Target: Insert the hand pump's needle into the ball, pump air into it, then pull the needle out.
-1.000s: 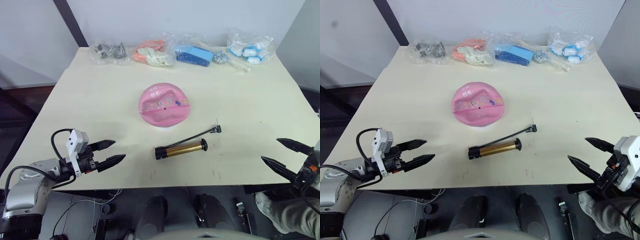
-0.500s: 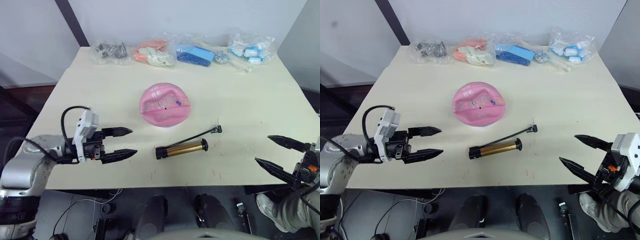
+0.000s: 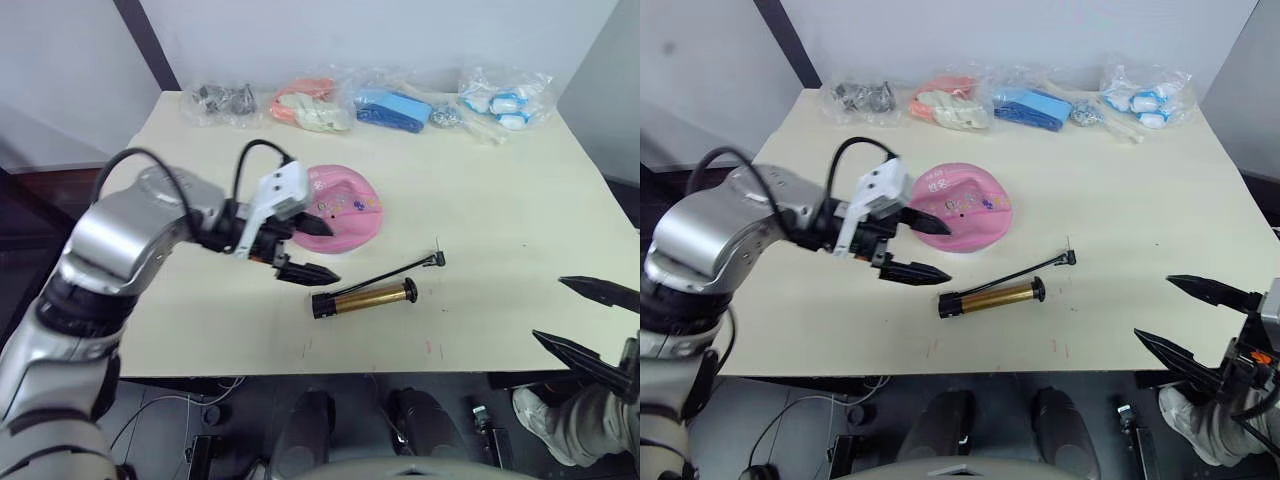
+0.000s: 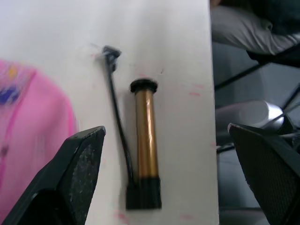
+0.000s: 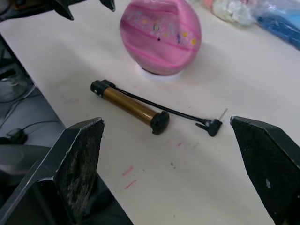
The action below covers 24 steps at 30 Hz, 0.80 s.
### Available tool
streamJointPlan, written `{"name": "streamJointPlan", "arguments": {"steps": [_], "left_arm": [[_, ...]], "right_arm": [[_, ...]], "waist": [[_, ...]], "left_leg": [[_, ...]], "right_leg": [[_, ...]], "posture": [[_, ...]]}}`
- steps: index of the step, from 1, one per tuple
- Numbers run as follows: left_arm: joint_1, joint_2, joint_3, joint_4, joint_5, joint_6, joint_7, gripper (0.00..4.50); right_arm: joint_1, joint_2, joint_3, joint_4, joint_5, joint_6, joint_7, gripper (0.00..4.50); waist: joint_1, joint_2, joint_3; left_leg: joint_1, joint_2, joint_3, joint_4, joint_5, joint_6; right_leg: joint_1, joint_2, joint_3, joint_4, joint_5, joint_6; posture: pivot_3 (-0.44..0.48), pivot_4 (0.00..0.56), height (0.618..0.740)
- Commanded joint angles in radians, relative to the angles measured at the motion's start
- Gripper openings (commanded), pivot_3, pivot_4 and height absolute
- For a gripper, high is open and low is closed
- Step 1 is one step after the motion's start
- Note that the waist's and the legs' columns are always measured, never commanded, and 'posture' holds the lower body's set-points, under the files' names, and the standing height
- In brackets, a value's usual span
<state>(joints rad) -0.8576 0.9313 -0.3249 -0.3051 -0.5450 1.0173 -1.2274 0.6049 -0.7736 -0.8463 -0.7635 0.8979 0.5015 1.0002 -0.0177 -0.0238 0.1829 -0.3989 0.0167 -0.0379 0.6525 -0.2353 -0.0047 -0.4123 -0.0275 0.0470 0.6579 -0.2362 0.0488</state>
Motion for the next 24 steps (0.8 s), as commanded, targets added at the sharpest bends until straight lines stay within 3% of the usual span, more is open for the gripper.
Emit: {"name": "streamJointPlan", "arguments": {"steps": [1,4,12,14,15,17,24], "left_arm": [[-0.088,-0.069,-0.117,0.04,0.1,-0.008,0.027,4.46],[-0.158,-0.139,-0.238,0.093,0.206,-0.039,0.044,4.46],[-0.226,-0.405,-0.347,0.313,0.355,-0.073,0.167,4.46],[-0.219,-0.442,-0.365,0.355,0.392,-0.107,0.184,4.46],[-0.216,-0.458,-0.371,0.376,0.413,-0.136,0.197,3.95],[-0.207,-0.484,-0.387,0.394,0.428,-0.159,0.197,3.73],[-0.198,-0.594,-0.418,0.542,0.511,-0.243,0.25,3.73]], "right_arm": [[0.041,0.014,-0.073,-0.034,0.018,-0.008,0.008,4.5],[0.063,0.018,-0.091,-0.043,0.018,-0.01,0.002,4.5],[0.07,0.015,-0.095,-0.06,0.024,-0.009,-0.019,4.5],[0.069,0.014,-0.096,-0.064,0.025,-0.01,-0.023,4.5],[0.068,0.013,-0.094,-0.066,0.028,-0.008,-0.026,4.5],[0.066,0.014,-0.088,-0.068,0.025,-0.009,-0.031,4.5],[0.06,0.018,-0.067,-0.067,0.01,-0.015,-0.042,4.5]], "waist": [[0.0,0.0,0.0],[0.003,-0.001,0.001],[0.004,-0.001,0.001],[0.005,-0.001,0.001],[0.004,-0.001,0.001],[0.002,-0.001,0.001],[0.007,-0.001,0.001]], "left_leg": [[0.0,0.0,0.001,0.0,0.0,0.0],[0.0,0.001,0.0,0.0,0.0,0.0],[-0.001,0.0,0.0,0.001,0.0,0.0],[-0.001,0.0,0.0,0.001,0.0,0.0],[-0.001,0.0,0.0,0.001,0.0,0.0],[-0.001,0.0,0.0,0.001,0.0,0.0],[-0.001,0.0,0.0,0.001,0.0,0.0]], "right_leg": [[0.0,0.0,0.001,0.0,0.0,0.0],[0.0,0.001,0.0,0.001,0.0,0.0],[0.0,0.001,0.001,0.0,0.0,0.0],[0.0,0.001,0.001,0.0,0.0,0.0],[0.0,0.001,0.001,0.001,0.0,0.0],[-0.001,0.001,0.001,0.001,0.0,0.0],[-0.001,0.001,0.002,0.001,0.0,0.0]], "posture": [[0.0,0.15,0.74],[0.0,0.15,0.74],[0.0,0.15,0.74],[0.0,0.15,0.74],[0.0,0.15,0.74],[0.0,0.15,0.74],[0.0,0.15,0.74]]}}
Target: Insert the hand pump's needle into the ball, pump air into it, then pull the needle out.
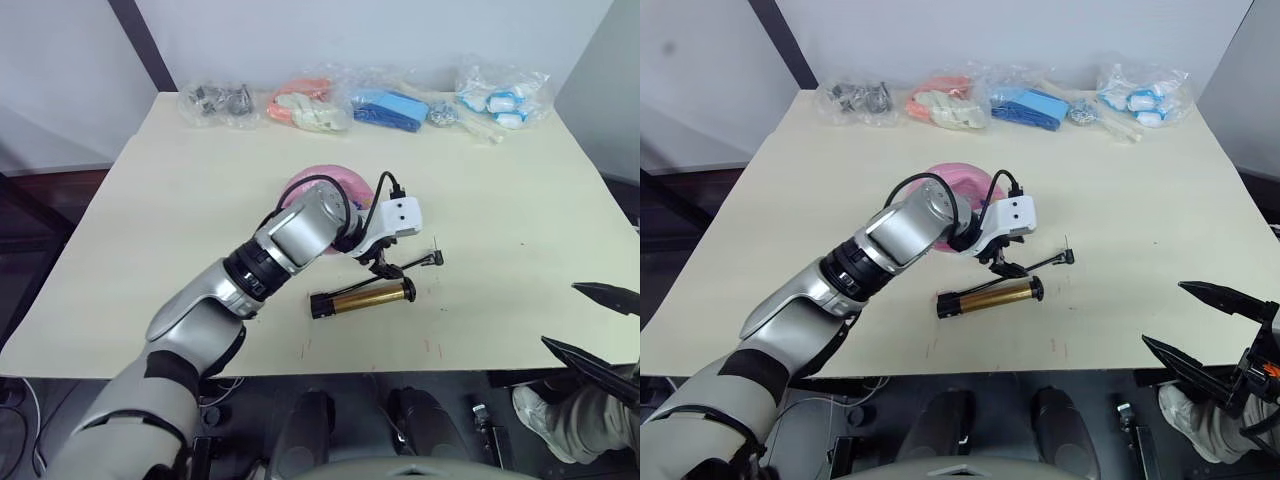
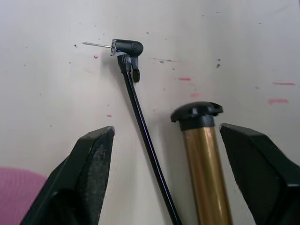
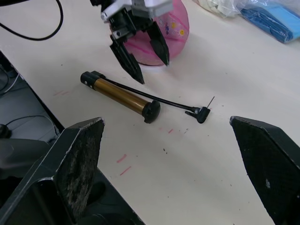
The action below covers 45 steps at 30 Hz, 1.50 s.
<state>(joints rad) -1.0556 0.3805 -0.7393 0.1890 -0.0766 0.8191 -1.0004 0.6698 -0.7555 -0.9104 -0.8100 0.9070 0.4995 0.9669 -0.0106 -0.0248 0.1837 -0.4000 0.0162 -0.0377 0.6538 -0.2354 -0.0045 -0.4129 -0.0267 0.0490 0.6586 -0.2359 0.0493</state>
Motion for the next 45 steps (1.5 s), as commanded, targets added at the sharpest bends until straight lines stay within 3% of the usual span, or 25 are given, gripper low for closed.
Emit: {"name": "streamJointPlan", "arguments": {"steps": [1,12,17,32,35,37,38,41,42,45], "left_arm": [[0.003,-0.064,-0.006,0.081,0.061,-0.062,0.038,3.73],[-0.007,-0.176,-0.015,0.318,0.204,-0.224,0.07,3.73],[-0.015,-0.191,-0.016,0.37,0.237,-0.253,0.054,3.73],[-0.033,-0.355,-0.008,0.669,0.372,-0.355,0.074,3.73],[-0.037,-0.375,0.003,0.716,0.385,-0.356,0.056,3.12],[-0.038,-0.381,0.013,0.728,0.392,-0.356,0.045,2.19],[-0.039,-0.382,0.018,0.732,0.395,-0.357,0.043,1.93],[-0.047,-0.374,0.067,0.7,0.372,-0.324,0.035,0.32],[-0.047,-0.37,0.08,0.686,0.365,-0.313,0.03,0.1],[-0.018,-0.33,0.131,0.563,0.331,-0.268,-0.004,0.1]], "right_arm": [[-0.006,0.001,0.002,-0.02,-0.002,-0.014,-0.011,4.5],[0.0,0.018,0.022,-0.034,-0.019,-0.022,-0.028,4.5],[0.013,0.034,0.024,-0.051,-0.019,-0.021,-0.038,4.5],[0.017,0.041,0.049,-0.075,-0.02,-0.02,-0.071,4.5],[0.018,0.042,0.051,-0.08,-0.017,-0.019,-0.077,4.5],[0.02,0.043,0.053,-0.083,-0.017,-0.02,-0.081,4.5],[0.022,0.044,0.054,-0.085,-0.018,-0.02,-0.083,4.5],[0.023,0.05,0.071,-0.099,-0.023,-0.011,-0.115,4.5],[0.022,0.051,0.075,-0.103,-0.024,-0.009,-0.124,4.5],[0.017,0.066,0.087,-0.12,-0.014,0.003,-0.179,4.5]], "waist": [[0.0,0.0,0.0],[-0.002,0.0,0.0],[-0.001,0.0,0.0],[0.012,-0.001,-0.003],[0.016,-0.001,-0.005],[0.02,-0.001,-0.006],[0.022,-0.001,-0.006],[0.022,-0.001,-0.006],[0.022,-0.001,-0.006],[0.006,-0.001,-0.006]], "left_leg": [[0.0,0.0,0.0,0.0,0.0,0.0],[0.0,0.0,0.0,0.0,0.0,0.0],[0.0,0.0,0.0,0.0,0.0,0.0],[0.0,-0.003,-0.001,0.001,0.0,0.0],[0.001,-0.004,-0.001,0.001,0.0,0.0],[0.001,-0.004,-0.001,0.003,0.0,0.0],[0.001,-0.004,-0.001,0.003,0.0,0.0],[0.001,-0.004,-0.002,0.006,0.0,0.0],[0.0,-0.004,-0.002,0.007,0.0,0.0],[0.0,-0.004,-0.002,0.008,0.0,0.001]], "right_leg": [[0.0,0.0,0.0,0.0,0.0,0.0],[0.0,0.0,0.0,0.0,0.0,0.0],[0.0,0.0,0.0,0.0,0.0,0.0],[0.001,-0.002,0.0,0.0,0.0,0.001],[0.003,-0.003,0.0,0.0,0.0,0.001],[0.003,-0.003,0.0,0.0,0.0,0.001],[0.003,-0.003,0.0,0.0,0.0,0.001],[0.004,-0.003,0.0,0.0,0.0,0.001],[0.004,-0.003,0.0,0.0,0.001,0.001],[0.004,-0.003,0.001,0.001,0.001,0.002]], "posture": [[0.0,0.15,0.74],[0.0,0.15,0.74],[0.0,0.15,0.74],[0.0,0.15,0.74],[0.0,0.15,0.74],[0.0,0.15,0.74],[0.0,0.15,0.74],[0.0,0.15,0.74],[0.0,0.15,0.74],[0.0,0.15,0.74]]}}
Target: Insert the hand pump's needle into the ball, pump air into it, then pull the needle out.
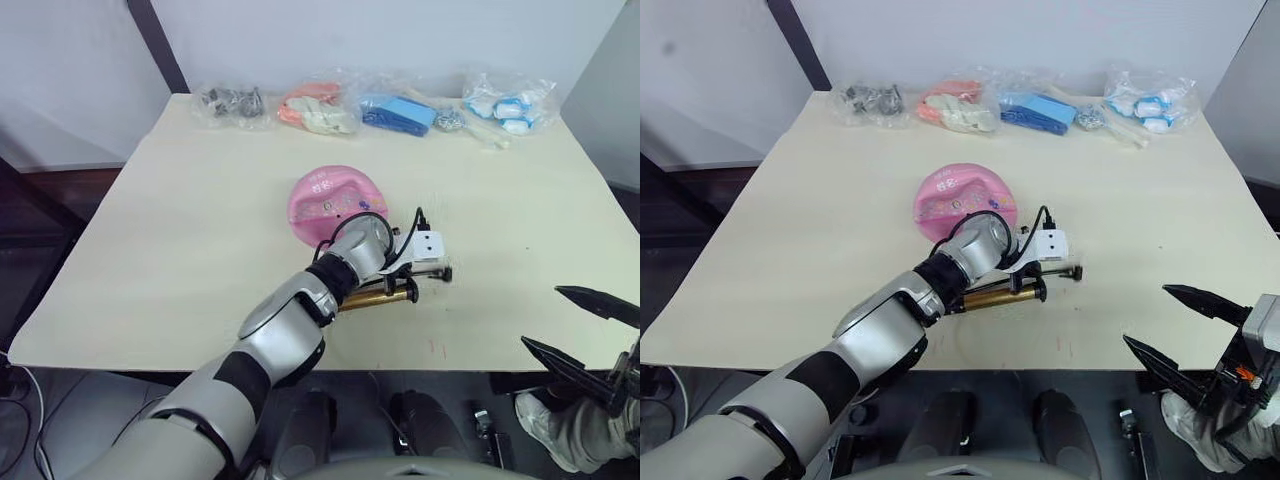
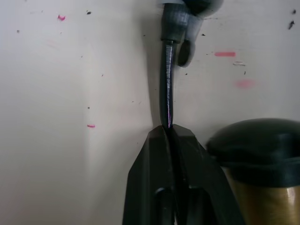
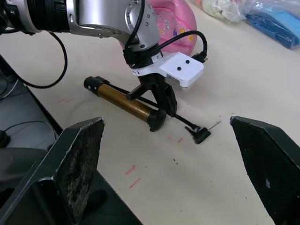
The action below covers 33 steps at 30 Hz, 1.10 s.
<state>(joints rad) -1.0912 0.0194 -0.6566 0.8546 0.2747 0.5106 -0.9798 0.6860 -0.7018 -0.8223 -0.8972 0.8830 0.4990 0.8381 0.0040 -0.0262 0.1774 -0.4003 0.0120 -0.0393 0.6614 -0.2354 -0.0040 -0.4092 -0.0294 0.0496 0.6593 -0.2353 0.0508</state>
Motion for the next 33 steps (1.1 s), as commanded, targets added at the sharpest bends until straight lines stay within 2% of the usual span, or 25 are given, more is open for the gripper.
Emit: {"name": "streamJointPlan", "arguments": {"steps": [1,5,9,14,18,21,26,30,33], "left_arm": [[0.034,0.048,0.072,-0.163,-0.04,0.061,-0.039,0.1],[0.077,0.094,0.099,-0.331,-0.072,0.169,-0.089,0.1],[0.176,0.154,0.175,-0.582,-0.151,0.243,-0.098,0.1],[0.259,0.181,0.209,-0.709,-0.191,0.232,-0.047,0.1],[0.349,0.185,0.266,-0.812,-0.251,0.21,0.001,0.1],[0.398,0.185,0.288,-0.867,-0.28,0.202,0.035,0.1],[0.458,0.182,0.313,-0.956,-0.341,0.201,0.059,0.1],[0.491,0.185,0.33,-0.993,-0.366,0.196,0.098,0.1],[0.5,0.189,0.328,-0.999,-0.378,0.188,0.119,0.1]], "right_arm": [[-0.002,0.014,0.008,-0.036,0.015,0.022,-0.086,4.5],[-0.012,0.014,0.03,-0.047,0.01,0.025,-0.128,4.5],[-0.055,-0.015,0.112,-0.086,0.079,0.101,-0.255,4.5],[-0.164,-0.077,0.177,-0.077,0.199,0.236,-0.518,4.5],[-0.382,-0.114,0.324,0.062,0.438,0.32,-0.765,4.5],[-0.53,-0.138,0.4,0.147,0.562,0.342,-0.861,4.5],[-0.735,-0.184,0.512,0.295,0.685,0.393,-0.925,4.5],[-0.928,-0.174,0.619,0.448,0.746,0.448,-0.94,4.5],[-1.007,-0.162,0.664,0.522,0.75,0.48,-0.949,4.5]], "waist": [[-0.01,0.0,0.0],[-0.017,0.001,0.0],[-0.018,0.001,0.0],[-0.014,0.001,0.0],[-0.018,0.001,0.001],[-0.014,0.002,0.001],[-0.017,0.002,0.001],[-0.017,0.002,0.001],[-0.017,0.002,0.001]], "left_leg": [[-0.001,0.0,0.0,0.0,0.0,0.0],[-0.003,0.0,0.0,-0.001,-0.001,0.001],[-0.003,0.001,0.001,-0.002,-0.002,0.002],[-0.003,0.0,0.001,0.0,-0.002,0.003],[-0.002,0.001,0.003,0.003,-0.002,0.003],[-0.002,0.0,0.003,0.004,-0.002,0.003],[-0.002,0.0,0.003,0.005,-0.002,0.004],[-0.004,0.0,0.003,0.005,-0.003,0.005],[-0.004,0.0,0.003,0.005,-0.003,0.006]], "right_leg": [[-0.001,0.0,0.0,0.0,0.0,0.0],[-0.003,0.0,0.0,0.001,0.002,0.003],[-0.003,0.0,0.001,0.0,0.002,0.003],[-0.003,0.0,0.002,0.001,0.002,0.003],[-0.002,0.0,0.003,0.002,0.0,0.0],[-0.002,-0.001,0.004,0.002,0.001,0.001],[-0.002,0.0,0.004,0.002,0.003,0.004],[-0.002,0.0,0.004,0.002,0.004,0.003],[-0.002,0.0,0.004,0.002,0.005,0.001]], "posture": [[0.0,0.15,0.74],[0.0,0.15,0.74],[0.0,0.15,0.74],[0.0,0.15,0.74],[0.0,0.15,0.74],[0.0,0.15,0.74],[0.0,0.15,0.74],[0.0,0.15,0.74],[0.0,0.15,0.74]]}}
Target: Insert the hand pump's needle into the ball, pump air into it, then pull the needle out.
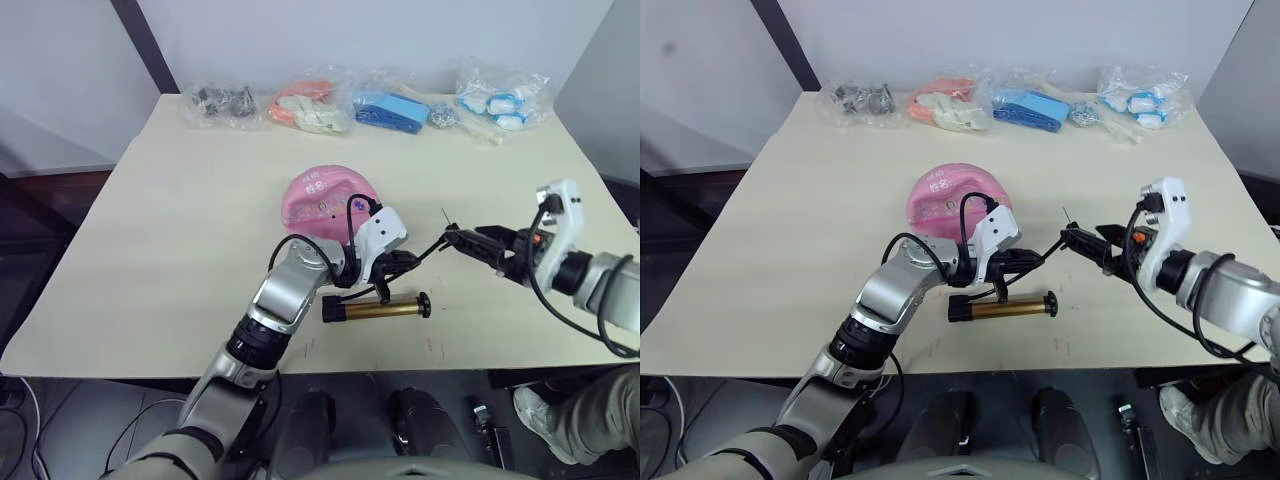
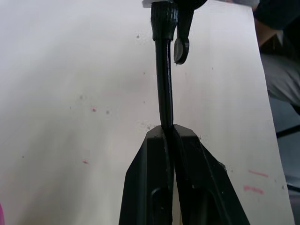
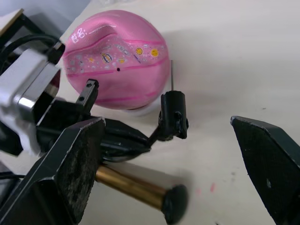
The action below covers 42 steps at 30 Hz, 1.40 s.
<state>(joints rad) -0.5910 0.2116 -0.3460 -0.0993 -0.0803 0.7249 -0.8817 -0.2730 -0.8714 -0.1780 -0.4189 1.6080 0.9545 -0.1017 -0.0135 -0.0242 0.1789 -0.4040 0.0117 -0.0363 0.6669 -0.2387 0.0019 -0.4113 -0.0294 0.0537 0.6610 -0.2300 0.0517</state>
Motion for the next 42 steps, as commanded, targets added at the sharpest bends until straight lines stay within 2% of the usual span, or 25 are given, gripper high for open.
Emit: {"name": "streamJointPlan", "arguments": {"steps": [1,3,4,6,8,42], "left_arm": [[0.001,-0.002,0.015,-0.046,-0.026,-0.028,0.027,0.1],[0.006,-0.002,0.016,-0.05,-0.032,-0.029,0.039,0.1],[0.009,-0.001,0.017,-0.053,-0.035,-0.031,0.045,0.03],[0.01,0.005,0.019,-0.054,-0.041,-0.033,0.055,0.0],[0.012,0.01,0.019,-0.055,-0.048,-0.035,0.062,0.0],[0.006,0.047,0.006,-0.059,-0.099,-0.053,0.084,0.0]], "right_arm": [[-0.061,0.01,0.026,0.058,0.023,0.031,-0.009,4.5],[-0.099,0.016,0.045,0.091,0.022,0.054,0.007,4.5],[-0.119,0.02,0.052,0.106,0.021,0.063,0.017,4.25],[-0.146,0.023,0.059,0.129,0.027,0.085,0.031,3.59],[-0.16,0.021,0.061,0.139,0.02,0.105,0.045,2.65],[-0.2,0.147,0.014,0.188,-0.037,0.103,0.048,2.65]], "waist": [[0.001,0.0,0.0],[0.001,0.0,0.0],[0.0,0.0,0.0],[0.0,0.0,0.0],[0.0,0.0,0.0],[-0.001,0.0,0.0]], "left_leg": [[0.0,0.0,0.0,0.0,0.0,0.0],[-0.002,0.0,-0.001,0.0,0.0,0.0],[-0.002,0.0,-0.001,0.0,0.0,0.0],[-0.003,0.0,-0.001,0.001,0.0,0.0],[-0.003,0.0,-0.001,0.001,0.0,0.0],[-0.008,0.0,-0.002,0.002,0.0,0.001]], "right_leg": [[0.0,0.0,0.0,0.0,0.0,0.0],[-0.001,0.0,-0.001,0.0,0.0,0.0],[-0.001,0.0,-0.001,0.0,0.0,0.0],[-0.002,0.0,-0.001,-0.001,0.001,0.001],[-0.002,0.0,-0.001,0.0,0.001,0.001],[-0.006,0.0,-0.002,-0.001,0.001,0.001]], "posture": [[0.0,0.15,0.74],[0.0,0.15,0.74],[0.0,0.15,0.74],[0.0,0.15,0.74],[0.0,0.15,0.74],[0.0,0.15,0.74]]}}
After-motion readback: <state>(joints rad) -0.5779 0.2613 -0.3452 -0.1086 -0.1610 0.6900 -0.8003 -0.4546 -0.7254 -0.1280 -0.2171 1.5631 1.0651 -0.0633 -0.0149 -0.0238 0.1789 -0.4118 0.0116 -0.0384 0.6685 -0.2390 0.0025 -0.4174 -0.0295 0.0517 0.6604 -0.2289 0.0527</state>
